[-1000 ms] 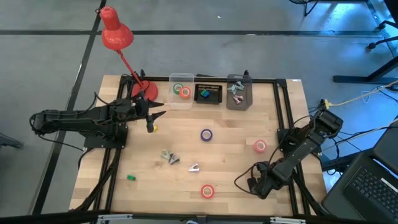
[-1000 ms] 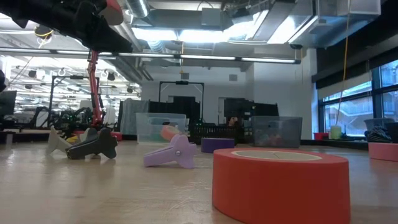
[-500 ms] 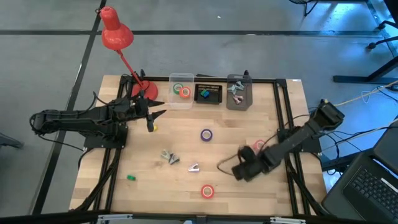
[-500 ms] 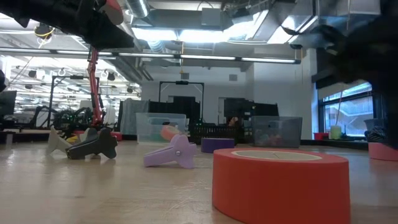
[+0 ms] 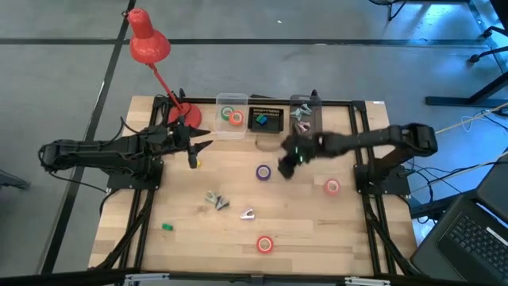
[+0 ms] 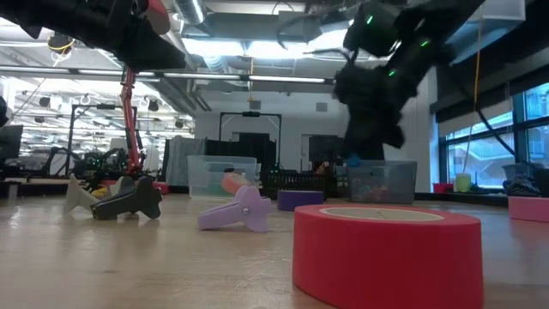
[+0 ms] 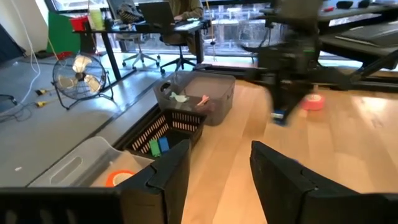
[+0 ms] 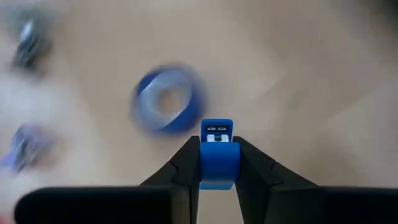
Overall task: Pick and place Stapler, Stapler remover, tape
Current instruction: Put the blue stapler into the left black bin
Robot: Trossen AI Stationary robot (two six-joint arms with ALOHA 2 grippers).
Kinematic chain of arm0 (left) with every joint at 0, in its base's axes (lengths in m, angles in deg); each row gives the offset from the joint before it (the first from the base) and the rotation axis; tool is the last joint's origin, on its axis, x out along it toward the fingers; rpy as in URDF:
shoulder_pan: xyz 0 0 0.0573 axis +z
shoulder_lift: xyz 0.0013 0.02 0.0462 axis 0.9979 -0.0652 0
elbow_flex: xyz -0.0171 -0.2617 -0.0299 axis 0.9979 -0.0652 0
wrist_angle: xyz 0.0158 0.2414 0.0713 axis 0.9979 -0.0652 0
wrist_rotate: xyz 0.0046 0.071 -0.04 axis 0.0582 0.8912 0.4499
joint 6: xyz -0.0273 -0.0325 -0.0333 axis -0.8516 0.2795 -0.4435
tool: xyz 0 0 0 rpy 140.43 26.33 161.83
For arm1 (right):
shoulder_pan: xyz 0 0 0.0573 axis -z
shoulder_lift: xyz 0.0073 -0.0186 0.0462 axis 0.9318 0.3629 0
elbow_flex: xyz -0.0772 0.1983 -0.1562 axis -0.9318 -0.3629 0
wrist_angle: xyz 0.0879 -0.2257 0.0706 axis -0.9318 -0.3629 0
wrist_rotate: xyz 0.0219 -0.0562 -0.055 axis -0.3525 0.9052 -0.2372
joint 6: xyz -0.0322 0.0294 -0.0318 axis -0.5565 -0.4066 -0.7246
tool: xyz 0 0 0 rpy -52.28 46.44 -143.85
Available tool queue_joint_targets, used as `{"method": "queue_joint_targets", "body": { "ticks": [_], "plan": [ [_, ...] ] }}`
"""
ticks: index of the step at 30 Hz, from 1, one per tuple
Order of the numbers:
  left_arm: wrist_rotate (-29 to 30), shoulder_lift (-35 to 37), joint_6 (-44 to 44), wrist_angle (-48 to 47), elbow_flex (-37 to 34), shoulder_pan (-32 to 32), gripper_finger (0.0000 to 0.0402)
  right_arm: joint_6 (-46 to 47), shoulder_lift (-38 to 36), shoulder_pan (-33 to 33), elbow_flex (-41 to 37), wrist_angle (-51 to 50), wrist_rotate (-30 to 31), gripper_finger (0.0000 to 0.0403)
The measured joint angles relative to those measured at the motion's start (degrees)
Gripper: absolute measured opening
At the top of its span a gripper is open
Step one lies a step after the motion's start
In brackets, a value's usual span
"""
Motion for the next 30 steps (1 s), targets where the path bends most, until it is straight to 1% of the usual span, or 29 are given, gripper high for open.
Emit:
{"method": "queue_joint_targets", "body": {
  "ticks": [3,5,9,11,16,22,25,30],
  "plan": [
    [0.02,-0.35,-1.62,0.04,0.01,0.02,0.0161,-5.41,0.22,8.79,1.76,0.28,-1.98,0.0069],
    [0.04,-0.74,-2.13,0.04,0.02,0.0,0.0161,-9.64,0.89,13.12,4.24,0.73,-4.66,0.0069],
    [1.09,-1.82,-2.31,-0.02,0.02,0.01,0.0157,-16.56,3.93,19.25,11.62,-0.96,-9.96,0.0069],
    [2.24,-2.51,-2.81,0.1,0.04,0.0,0.0157,-19.05,6.49,21.41,15.97,-3.37,-10.76,0.0069],
    [3.04,-4.15,-3.45,0.09,0.04,0.0,0.0161,-24.44,15.18,24.18,27.02,-12.06,-11.47,0.0069],
    [3.02,-5.68,-3.47,0.07,0.04,0.02,0.0159,-29.14,25.77,25.44,37.25,-18.29,-11.42,0.0069],
    [2.99,-5.78,-3.47,0.07,0.04,0.0,0.0157,-30.25,29.52,26.17,40.1,-19.97,-11.04,0.0069],
    [3.02,-5.76,-1.69,0.07,0.04,0.01,0.0159,-30.26,33.64,28.02,41.24,-20.42,-9.87,0.0069]
  ]
}}
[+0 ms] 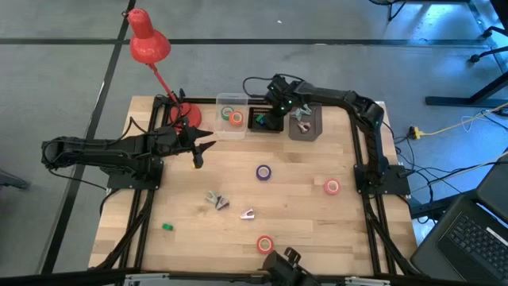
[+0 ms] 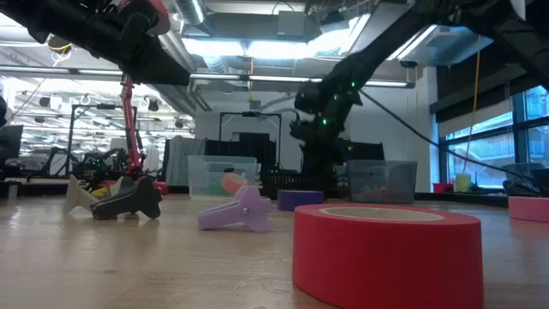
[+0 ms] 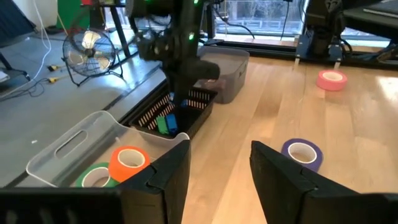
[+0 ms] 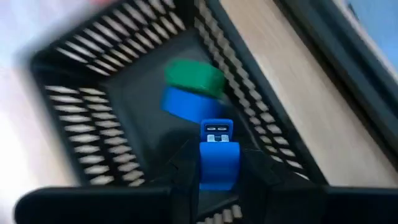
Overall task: Pick and place Stapler, Stapler remover, tape
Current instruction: Put the blue stapler into the left black bin, then put the blue tape into the transparent bin
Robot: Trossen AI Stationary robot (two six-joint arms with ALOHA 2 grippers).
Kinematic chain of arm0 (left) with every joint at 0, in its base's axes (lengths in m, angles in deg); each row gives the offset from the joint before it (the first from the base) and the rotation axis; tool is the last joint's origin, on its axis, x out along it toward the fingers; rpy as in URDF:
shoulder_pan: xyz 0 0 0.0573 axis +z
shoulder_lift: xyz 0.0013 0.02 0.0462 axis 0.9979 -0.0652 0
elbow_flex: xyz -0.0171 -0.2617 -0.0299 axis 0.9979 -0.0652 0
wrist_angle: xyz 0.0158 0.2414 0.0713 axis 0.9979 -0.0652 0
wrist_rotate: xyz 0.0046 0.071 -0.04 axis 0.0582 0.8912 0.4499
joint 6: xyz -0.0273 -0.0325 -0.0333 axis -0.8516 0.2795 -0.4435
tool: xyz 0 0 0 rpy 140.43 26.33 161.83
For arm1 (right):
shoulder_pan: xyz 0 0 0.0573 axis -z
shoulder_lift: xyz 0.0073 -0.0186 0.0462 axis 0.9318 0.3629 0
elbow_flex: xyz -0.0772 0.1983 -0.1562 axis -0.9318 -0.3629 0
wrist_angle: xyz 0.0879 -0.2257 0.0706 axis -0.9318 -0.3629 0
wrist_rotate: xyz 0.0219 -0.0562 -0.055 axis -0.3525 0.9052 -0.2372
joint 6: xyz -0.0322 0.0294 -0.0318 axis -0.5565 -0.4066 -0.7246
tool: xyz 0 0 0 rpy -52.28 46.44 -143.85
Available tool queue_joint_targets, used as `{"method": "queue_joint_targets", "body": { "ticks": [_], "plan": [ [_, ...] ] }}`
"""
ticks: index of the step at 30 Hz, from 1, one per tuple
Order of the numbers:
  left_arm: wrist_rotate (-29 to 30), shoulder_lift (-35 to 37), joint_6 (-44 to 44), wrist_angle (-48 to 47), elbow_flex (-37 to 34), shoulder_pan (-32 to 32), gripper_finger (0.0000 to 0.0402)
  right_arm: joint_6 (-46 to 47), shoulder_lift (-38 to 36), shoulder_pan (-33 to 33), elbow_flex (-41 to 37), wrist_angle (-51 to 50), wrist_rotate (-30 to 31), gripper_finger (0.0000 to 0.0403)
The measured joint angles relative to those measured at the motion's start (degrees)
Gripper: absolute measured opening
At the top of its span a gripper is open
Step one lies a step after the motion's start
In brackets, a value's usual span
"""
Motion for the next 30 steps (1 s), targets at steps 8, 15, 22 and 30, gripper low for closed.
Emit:
{"method": "queue_joint_targets", "body": {
  "ticks": [8,15,22,30],
  "plan": [
    [0.0,0.0,0.23,0.0,0.0,-0.01,0.016,-0.34,2.56,1.54,0.17,-0.66,0.31,0.0069],
    [-0.05,0.0,0.23,0.0,0.0,-0.01,0.0158,0.39,2.62,1.64,0.41,-1.48,-0.12,0.0121],
    [-0.11,0.0,2.2,0.0,0.0,0.01,0.0161,1.82,0.62,1.13,3.6,-4.73,-0.01,0.0264],
    [-0.13,0.0,2.23,-0.04,0.0,0.01,0.0157,3.05,-11.0,-3.91,1.51,-6.08,2.87,0.0276]
  ]
}}
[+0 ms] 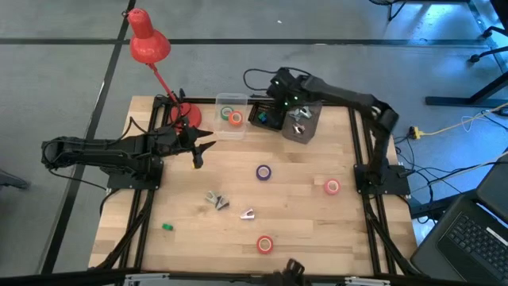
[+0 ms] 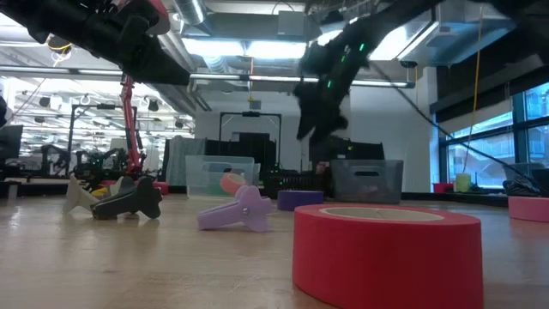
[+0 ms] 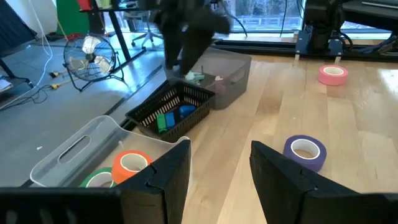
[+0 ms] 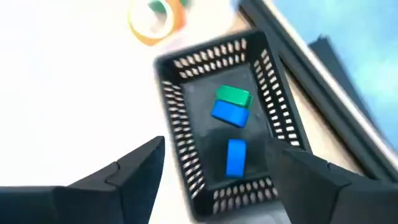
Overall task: Pick and place Stapler, Stapler remover, tape
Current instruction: Put the blue tape into the transparent bin
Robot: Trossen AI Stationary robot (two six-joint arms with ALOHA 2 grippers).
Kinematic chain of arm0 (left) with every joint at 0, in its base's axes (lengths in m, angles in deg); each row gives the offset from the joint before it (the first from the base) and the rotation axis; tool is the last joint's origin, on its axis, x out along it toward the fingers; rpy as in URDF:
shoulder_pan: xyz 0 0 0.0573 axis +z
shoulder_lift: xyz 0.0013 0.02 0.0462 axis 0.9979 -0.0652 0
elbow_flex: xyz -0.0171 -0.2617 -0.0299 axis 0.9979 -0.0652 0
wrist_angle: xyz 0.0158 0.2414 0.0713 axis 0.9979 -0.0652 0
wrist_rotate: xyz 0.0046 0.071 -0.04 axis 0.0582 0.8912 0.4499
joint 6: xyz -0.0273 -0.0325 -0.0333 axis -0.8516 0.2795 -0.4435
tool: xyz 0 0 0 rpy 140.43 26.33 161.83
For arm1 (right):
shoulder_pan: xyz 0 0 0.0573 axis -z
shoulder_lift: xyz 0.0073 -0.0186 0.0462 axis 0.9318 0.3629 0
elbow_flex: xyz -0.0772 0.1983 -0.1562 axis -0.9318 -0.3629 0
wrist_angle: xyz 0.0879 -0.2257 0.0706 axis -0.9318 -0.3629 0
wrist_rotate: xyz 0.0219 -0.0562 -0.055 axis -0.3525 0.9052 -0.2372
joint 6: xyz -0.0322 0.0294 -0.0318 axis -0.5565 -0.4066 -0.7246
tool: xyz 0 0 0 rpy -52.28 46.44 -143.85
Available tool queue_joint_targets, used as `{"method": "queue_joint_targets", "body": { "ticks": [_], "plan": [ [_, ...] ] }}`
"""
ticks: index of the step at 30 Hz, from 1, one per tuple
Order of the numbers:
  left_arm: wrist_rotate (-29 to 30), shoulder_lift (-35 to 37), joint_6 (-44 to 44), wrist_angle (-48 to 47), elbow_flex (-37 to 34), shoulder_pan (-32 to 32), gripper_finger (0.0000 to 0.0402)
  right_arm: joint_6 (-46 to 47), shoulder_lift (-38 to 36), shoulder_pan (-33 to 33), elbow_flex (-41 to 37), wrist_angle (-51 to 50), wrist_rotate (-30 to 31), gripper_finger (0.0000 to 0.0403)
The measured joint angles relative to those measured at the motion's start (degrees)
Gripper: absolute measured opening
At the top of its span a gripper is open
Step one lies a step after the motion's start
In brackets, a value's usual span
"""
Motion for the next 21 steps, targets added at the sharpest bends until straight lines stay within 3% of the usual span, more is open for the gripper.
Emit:
{"method": "queue_joint_targets", "body": {
  "ticks": [4,10,15,21],
  "plan": [
    [-1.15,-0.1,0.01,-1.2,0.0,0.0,0.0157,0.21,-8.49,-4.67,-5.7,-0.12,3.64,0.0258],
    [-6.75,-5.5,2.31,-0.79,0.15,-0.19,0.0157,7.77,-23.04,-9.89,-19.92,-0.29,14.88,0.0235],
    [-9.38,-16.05,8.51,-0.94,4.81,-0.24,0.0159,17.32,-34.37,-11.98,-30.88,0.95,16.68,0.0227],
    [-11.07,-32.15,19.39,-1.07,17.2,-1.59,0.0156,24.36,-43.42,-12.76,-39.26,5.66,16.77,0.0226]
  ]
}}
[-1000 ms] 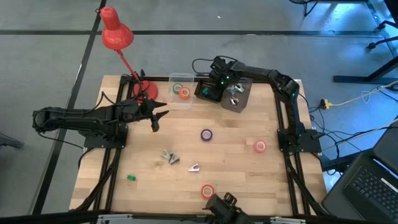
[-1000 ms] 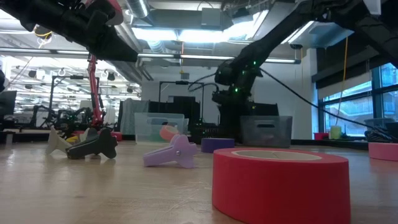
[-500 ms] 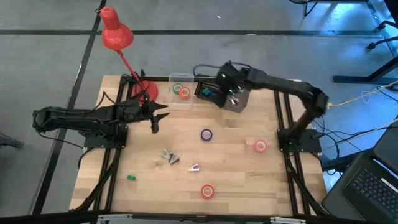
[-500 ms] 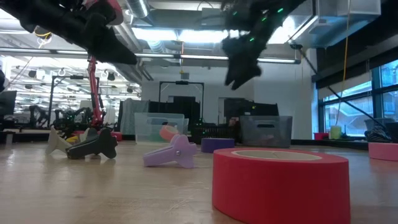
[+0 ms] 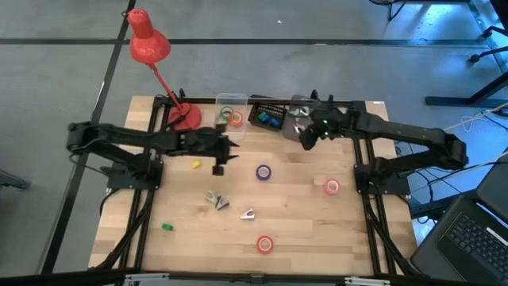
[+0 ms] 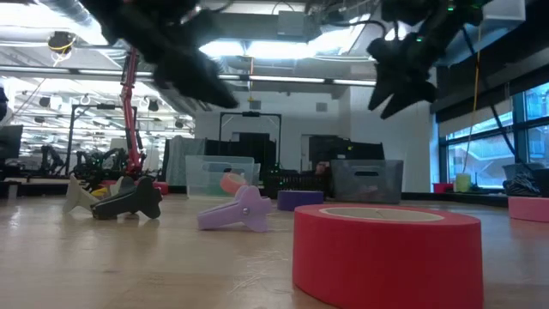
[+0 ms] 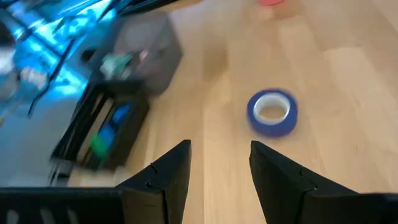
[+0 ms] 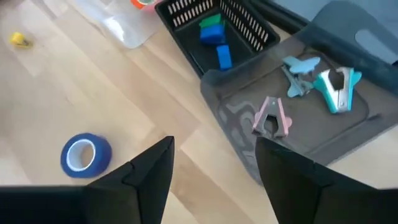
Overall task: Pick and place Stapler, Stapler remover, tape
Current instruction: Put the blue tape into the transparent bin
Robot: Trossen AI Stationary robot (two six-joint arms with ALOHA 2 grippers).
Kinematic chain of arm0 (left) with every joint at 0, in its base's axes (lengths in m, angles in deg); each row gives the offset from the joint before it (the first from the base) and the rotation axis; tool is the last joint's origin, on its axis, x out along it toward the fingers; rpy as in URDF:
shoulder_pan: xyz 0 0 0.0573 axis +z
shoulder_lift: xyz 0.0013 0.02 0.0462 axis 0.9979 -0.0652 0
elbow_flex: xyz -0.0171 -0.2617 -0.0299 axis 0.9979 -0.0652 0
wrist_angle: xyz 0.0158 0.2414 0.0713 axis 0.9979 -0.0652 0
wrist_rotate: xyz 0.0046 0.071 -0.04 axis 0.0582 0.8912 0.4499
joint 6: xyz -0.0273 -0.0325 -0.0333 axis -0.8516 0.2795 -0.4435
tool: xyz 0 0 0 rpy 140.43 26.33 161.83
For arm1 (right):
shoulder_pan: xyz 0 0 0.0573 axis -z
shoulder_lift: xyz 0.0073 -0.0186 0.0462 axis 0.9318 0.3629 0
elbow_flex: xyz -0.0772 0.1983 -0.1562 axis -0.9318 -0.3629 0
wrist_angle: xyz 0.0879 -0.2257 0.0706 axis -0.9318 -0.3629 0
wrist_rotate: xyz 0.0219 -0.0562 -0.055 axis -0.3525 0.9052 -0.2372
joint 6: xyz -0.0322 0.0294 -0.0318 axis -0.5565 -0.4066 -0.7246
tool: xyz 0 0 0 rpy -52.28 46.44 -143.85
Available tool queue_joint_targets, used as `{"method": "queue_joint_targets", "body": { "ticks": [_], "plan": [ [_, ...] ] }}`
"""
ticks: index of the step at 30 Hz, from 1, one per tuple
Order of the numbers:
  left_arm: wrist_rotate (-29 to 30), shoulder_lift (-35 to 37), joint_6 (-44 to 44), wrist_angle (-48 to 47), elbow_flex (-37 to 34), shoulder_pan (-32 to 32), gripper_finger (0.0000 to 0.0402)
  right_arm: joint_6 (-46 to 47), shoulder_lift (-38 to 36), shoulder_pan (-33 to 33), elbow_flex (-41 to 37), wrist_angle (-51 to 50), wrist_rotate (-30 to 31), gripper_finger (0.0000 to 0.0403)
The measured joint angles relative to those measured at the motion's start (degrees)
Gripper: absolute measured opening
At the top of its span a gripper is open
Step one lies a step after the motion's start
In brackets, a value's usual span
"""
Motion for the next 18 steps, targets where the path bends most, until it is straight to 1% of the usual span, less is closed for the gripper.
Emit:
{"method": "queue_joint_targets", "body": {
  "ticks": [6,10,15,18],
  "plan": [
    [-1.02,-12.59,8.33,-1.88,11.36,-2.89,0.0155,1.46,-3.33,-1.02,-2.9,1.25,-0.01,0.0226],
    [-1.02,-18.6,10.57,-5.58,16.38,-4.5,0.0155,1.34,-3.43,-1.59,-2.96,1.3,-0.02,0.0226],
    [-1.0,-23.94,11.18,-6.67,18.86,-6.22,0.0155,0.97,-3.43,-1.58,-2.96,1.55,-0.01,0.0226],
    [-1.02,-25.81,11.18,-6.66,19.14,-7.06,0.0155,0.12,-3.43,-1.55,-2.96,1.66,-0.02,0.0226]
  ]
}}
